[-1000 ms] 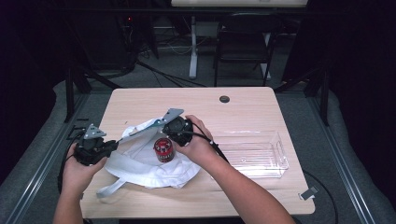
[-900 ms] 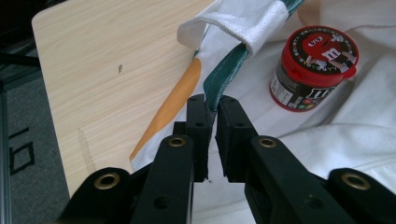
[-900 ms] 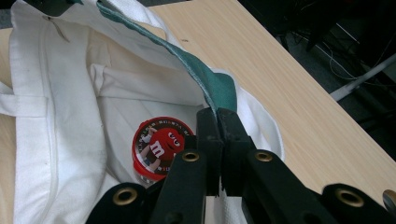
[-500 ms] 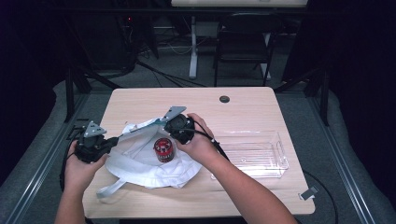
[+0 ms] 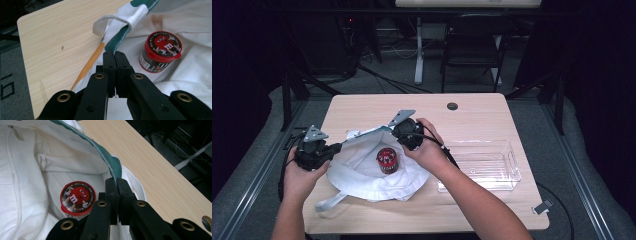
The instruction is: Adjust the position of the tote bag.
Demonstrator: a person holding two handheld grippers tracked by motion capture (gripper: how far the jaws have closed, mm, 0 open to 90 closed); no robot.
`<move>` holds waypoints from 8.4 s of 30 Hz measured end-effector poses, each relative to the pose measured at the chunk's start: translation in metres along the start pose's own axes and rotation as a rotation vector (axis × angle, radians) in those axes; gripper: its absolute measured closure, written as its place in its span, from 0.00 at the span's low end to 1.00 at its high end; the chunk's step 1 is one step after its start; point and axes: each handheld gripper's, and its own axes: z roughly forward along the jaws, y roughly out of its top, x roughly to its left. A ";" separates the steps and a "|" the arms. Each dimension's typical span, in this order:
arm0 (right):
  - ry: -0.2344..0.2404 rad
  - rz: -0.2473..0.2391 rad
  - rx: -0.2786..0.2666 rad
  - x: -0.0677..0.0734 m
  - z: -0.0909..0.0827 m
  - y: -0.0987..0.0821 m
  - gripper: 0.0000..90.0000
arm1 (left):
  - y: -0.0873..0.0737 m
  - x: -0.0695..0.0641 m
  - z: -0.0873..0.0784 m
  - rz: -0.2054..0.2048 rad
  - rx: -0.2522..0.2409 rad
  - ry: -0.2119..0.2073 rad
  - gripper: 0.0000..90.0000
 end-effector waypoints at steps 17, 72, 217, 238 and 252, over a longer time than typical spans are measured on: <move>0.005 0.042 0.026 -0.014 0.009 -0.002 0.99 | 0.025 -0.002 0.009 -0.001 0.079 0.016 0.99; -0.055 0.060 0.114 -0.033 0.047 -0.018 0.99 | 0.037 -0.003 0.050 -0.023 0.085 0.037 0.99; -0.009 0.099 0.236 -0.029 0.099 -0.038 0.98 | 0.005 0.017 0.058 -0.085 0.191 0.030 0.61; -0.003 0.107 0.238 -0.030 0.101 -0.039 0.98 | -0.008 0.018 0.064 -0.041 0.151 0.020 0.83; -0.001 0.101 0.243 -0.028 0.103 -0.039 0.98 | -0.013 0.021 0.073 -0.067 0.148 0.014 0.93</move>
